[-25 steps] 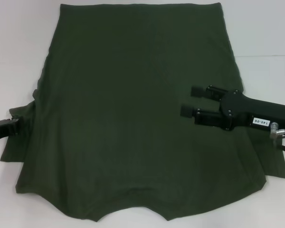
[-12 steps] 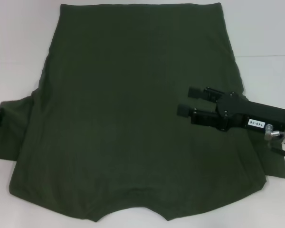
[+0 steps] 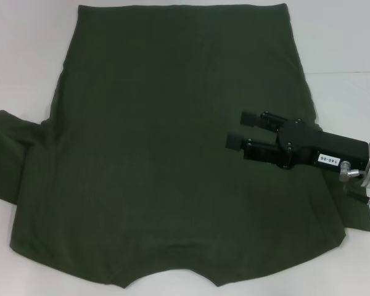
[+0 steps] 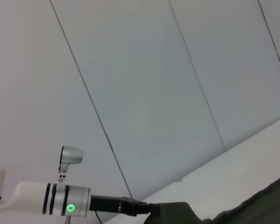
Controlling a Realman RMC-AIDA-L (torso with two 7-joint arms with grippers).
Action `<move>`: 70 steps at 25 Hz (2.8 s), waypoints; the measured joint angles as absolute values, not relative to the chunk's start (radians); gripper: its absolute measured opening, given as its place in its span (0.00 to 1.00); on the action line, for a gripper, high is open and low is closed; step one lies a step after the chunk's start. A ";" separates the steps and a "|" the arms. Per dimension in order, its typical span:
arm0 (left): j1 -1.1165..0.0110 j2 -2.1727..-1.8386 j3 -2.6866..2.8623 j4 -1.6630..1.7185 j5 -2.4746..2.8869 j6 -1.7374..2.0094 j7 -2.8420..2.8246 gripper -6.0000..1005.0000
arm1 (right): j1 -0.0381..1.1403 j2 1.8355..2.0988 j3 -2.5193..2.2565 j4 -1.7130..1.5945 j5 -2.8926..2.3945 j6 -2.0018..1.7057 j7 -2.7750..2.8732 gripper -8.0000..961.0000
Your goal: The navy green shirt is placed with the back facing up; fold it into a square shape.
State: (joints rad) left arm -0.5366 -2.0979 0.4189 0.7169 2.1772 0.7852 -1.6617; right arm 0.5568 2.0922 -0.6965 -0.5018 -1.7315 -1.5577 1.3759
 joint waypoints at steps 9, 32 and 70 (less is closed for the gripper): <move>-0.568 -2.084 0.420 0.723 2.178 0.760 -1.643 0.01 | 0.562 2.095 -0.691 -0.486 -1.731 -1.558 1.376 0.93; -0.543 -2.091 0.422 0.803 2.177 1.106 -1.732 0.01 | 0.564 2.094 -0.693 -0.477 -1.729 -1.548 1.376 0.93; -0.446 -2.167 0.523 0.707 1.991 1.163 -1.767 0.74 | 0.555 2.084 -0.698 -0.488 -1.736 -1.563 1.371 0.93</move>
State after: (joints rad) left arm -0.4459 -2.1673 0.5230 0.7068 1.9907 1.1631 -1.7671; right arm 0.5545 2.0844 -0.6981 -0.4877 -1.7358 -1.5634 1.3713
